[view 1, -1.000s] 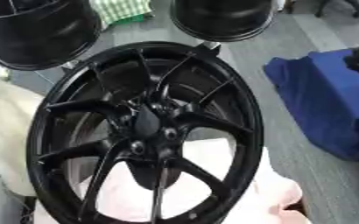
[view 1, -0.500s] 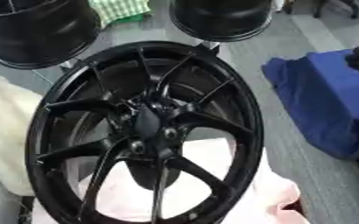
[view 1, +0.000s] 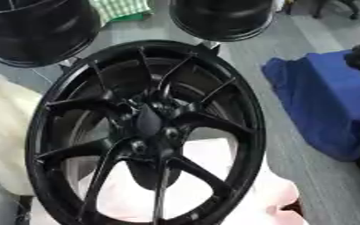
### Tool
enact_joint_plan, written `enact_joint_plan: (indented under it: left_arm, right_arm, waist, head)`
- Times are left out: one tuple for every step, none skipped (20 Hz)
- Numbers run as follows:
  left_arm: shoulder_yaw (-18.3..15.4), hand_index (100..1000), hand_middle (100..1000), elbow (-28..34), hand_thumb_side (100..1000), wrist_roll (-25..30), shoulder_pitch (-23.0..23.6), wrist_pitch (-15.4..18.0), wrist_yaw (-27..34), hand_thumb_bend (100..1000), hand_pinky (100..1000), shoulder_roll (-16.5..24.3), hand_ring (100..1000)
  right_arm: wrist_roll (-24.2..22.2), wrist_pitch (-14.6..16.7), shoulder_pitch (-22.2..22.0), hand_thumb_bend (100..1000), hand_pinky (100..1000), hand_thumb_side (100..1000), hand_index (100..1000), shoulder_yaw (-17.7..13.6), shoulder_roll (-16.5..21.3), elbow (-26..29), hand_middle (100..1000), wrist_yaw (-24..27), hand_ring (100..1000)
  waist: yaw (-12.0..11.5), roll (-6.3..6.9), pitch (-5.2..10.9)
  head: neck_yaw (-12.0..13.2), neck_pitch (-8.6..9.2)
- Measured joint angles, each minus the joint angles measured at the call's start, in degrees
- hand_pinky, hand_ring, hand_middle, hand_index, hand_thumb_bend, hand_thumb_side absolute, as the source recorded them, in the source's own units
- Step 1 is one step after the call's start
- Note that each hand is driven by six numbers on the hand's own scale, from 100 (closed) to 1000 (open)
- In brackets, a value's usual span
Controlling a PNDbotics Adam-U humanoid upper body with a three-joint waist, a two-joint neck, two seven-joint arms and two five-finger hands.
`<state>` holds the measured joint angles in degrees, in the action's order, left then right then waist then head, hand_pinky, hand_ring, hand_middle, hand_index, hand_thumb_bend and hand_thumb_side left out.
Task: Pull the pin out of the wheel hub.
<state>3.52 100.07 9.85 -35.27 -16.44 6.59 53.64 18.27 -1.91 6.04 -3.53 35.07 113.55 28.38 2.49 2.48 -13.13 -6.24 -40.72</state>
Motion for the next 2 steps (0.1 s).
enact_joint_plan:
  left_arm:
    - [-0.78,736,642,1.86,685,-1.95,0.88,0.45,1.87,184,914,-1.09,684]
    - [-1.65,735,641,3.78,684,-3.76,1.89,0.82,3.46,189,916,-2.32,683]
  right_arm:
    - [-0.03,0.20,0.01,303,814,458,560,-0.01,0.00,0.00,580,-0.01,669]
    - [-0.08,0.41,0.01,303,814,458,560,-0.02,0.01,0.00,580,-0.03,668]
  waist:
    - [-0.05,-0.10,-0.06]
    - [-0.07,-0.16,-0.16]
  head:
    - [-0.06,0.01]
    - [-0.19,0.02]
